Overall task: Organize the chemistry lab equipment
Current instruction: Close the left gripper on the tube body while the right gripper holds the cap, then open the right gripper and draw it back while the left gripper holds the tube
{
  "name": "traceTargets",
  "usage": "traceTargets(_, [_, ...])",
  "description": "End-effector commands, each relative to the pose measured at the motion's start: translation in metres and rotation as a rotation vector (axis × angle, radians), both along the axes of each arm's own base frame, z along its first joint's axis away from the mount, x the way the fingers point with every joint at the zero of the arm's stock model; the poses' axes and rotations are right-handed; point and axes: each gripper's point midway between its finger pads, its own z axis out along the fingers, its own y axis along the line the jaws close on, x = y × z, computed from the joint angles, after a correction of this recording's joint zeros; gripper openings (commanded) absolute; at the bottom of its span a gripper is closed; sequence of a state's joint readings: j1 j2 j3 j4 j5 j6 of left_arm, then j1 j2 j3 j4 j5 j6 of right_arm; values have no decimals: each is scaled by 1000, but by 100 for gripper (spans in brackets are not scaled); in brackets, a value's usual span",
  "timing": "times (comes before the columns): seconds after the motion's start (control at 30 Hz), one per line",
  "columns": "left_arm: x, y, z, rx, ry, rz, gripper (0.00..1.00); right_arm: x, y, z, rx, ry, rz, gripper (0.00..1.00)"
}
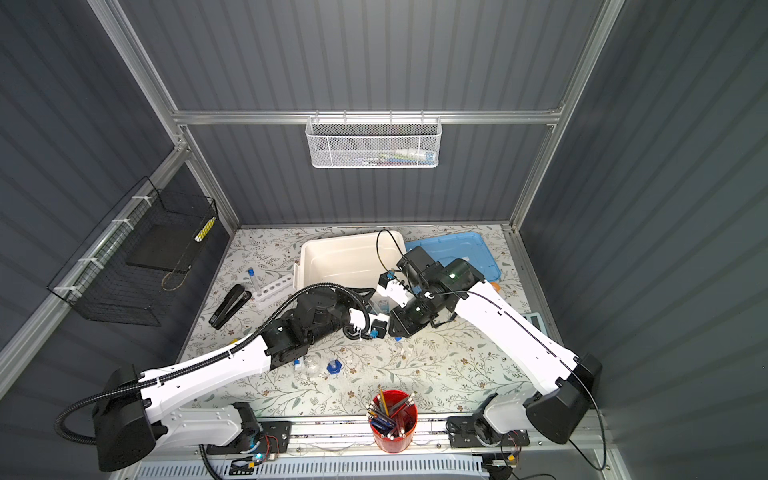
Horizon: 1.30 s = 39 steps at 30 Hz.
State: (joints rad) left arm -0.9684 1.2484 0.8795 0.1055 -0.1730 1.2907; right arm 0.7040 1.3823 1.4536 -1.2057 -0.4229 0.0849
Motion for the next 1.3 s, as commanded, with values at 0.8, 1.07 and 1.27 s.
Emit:
traceTargets(0.8, [-4, -1, -6, 15, 34, -2, 18, 0, -11, -1, -14, -18, -37, 24])
traceTargets(1.07, [-3, -1, -3, -22, 54, 16, 16, 9, -24, 16, 19, -70, -110, 40])
traceTargets(1.27, [2, 2, -1, -117, 136, 60, 15, 20, -42, 44, 79, -169, -189, 46])
